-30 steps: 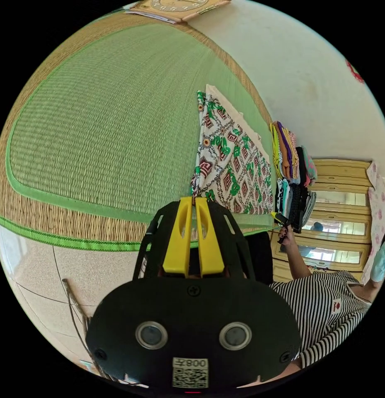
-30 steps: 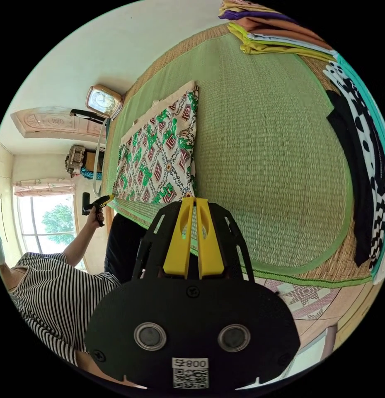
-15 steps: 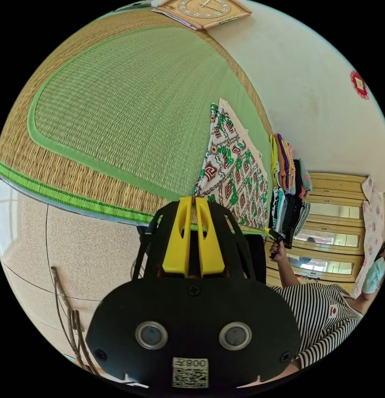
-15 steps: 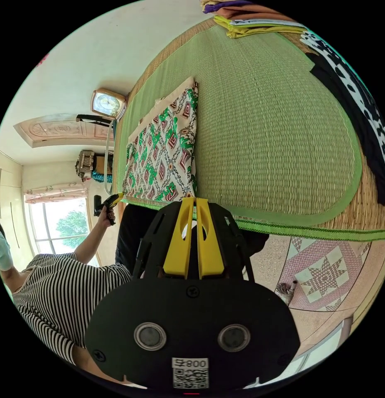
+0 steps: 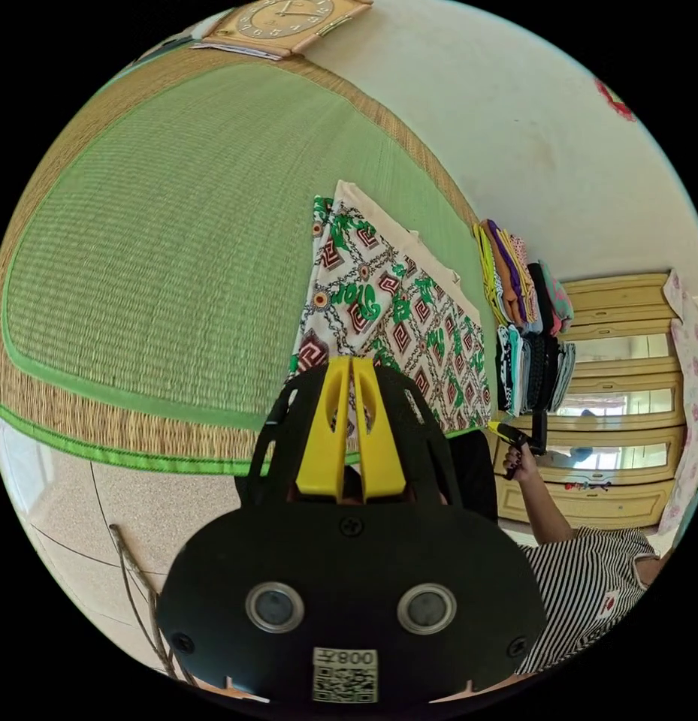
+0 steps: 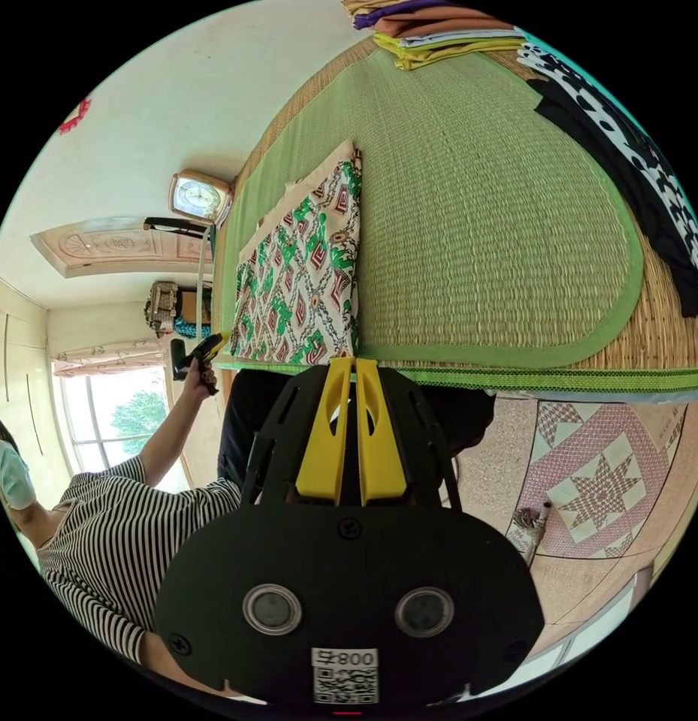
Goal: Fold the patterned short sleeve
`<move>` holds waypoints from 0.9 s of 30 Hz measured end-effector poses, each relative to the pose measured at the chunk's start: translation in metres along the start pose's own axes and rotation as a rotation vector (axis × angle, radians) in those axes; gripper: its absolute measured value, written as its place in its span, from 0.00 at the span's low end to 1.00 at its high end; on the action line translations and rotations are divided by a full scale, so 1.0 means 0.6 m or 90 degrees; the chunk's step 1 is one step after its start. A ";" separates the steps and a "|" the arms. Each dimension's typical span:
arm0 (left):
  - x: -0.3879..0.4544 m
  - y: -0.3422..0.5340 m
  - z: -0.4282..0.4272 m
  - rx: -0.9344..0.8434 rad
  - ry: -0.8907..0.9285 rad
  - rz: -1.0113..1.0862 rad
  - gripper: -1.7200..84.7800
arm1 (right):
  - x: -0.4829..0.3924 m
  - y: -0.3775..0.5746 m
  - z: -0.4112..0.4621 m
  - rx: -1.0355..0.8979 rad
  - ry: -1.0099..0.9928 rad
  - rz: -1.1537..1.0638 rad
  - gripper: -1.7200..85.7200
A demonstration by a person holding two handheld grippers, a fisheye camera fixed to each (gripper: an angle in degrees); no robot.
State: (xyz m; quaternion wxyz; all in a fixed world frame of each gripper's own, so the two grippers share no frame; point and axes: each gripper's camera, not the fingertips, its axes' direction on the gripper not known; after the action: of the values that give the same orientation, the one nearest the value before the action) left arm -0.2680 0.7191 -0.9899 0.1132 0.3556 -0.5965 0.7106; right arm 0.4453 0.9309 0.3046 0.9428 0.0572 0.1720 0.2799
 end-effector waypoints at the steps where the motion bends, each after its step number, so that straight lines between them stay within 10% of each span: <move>1: 0.014 -0.010 0.016 -0.008 -0.022 -0.003 0.03 | 0.002 0.000 0.000 -0.001 0.000 0.002 0.03; 18: 0.169 0.022 0.096 -0.002 -0.065 0.013 0.03 | 0.036 0.003 0.001 -0.012 -0.015 0.026 0.03; 27: 0.518 0.139 0.254 -0.106 0.125 0.337 0.10 | -0.010 0.020 -0.048 0.049 -0.078 -0.024 0.03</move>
State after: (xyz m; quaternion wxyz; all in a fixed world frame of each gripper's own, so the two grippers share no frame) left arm -0.4842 0.4738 -0.8493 0.0099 0.1067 -0.7111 0.6948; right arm 0.4242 0.9377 0.2820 0.9537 0.1070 0.1254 0.2517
